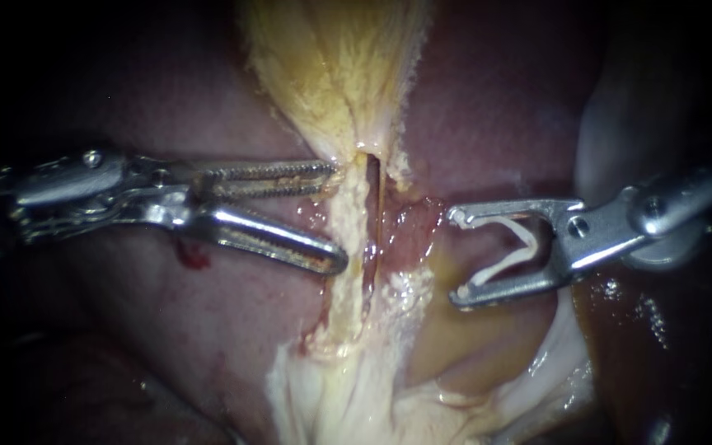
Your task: Grabbing gallbladder
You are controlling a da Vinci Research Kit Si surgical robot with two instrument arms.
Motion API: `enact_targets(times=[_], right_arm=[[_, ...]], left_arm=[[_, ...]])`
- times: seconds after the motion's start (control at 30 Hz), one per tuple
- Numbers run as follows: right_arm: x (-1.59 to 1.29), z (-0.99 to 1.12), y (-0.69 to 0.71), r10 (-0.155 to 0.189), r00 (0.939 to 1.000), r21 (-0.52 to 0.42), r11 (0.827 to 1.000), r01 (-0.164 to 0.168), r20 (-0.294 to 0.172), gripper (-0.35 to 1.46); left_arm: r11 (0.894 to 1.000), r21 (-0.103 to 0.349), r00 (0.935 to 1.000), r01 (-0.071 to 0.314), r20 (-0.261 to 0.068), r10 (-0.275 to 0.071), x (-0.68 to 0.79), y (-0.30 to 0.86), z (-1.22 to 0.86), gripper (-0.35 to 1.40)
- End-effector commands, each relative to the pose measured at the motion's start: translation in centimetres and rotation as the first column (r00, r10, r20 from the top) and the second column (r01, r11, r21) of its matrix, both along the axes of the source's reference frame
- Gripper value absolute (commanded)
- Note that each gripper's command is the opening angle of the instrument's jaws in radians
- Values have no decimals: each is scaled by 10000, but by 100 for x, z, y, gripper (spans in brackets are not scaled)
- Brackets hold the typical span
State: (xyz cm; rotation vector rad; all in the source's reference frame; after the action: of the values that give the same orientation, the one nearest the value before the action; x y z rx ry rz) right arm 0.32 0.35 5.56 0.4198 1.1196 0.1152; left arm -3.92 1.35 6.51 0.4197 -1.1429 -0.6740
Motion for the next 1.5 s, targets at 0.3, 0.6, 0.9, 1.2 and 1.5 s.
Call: enact_targets(times=[0.3, 0.6, 0.9, 1.2, 1.5], right_arm=[[0, 0, 0, 1, 10000, 1, 10000, -1, -1, 47], [0, 0, 0, -1, 10000, 0, 10000, 1, -2, 47], [0, 0, -1, -2, 10000, 0, 10000, 2, -3, 47], [1, 0, 0, 4, 10000, 0, 10000, -4, 1, 47], [2, 0, 0, 8, 10000, 0, 10000, -8, 3, 47]], left_arm=[[9991, -156, 9988, 390, -277, -394, 18, 17, 11, 61], [9971, -257, 9951, 715, -671, -731, 23, 21, 11, 62], [9968, -298, 9919, 740, -1016, -766, 27, 21, 26, 62], [9966, -244, 9896, 783, -1194, -807, 20, 13, 36, 49], [9975, -179, 9877, 687, -1397, -705, 24, 15, 48, 22]])
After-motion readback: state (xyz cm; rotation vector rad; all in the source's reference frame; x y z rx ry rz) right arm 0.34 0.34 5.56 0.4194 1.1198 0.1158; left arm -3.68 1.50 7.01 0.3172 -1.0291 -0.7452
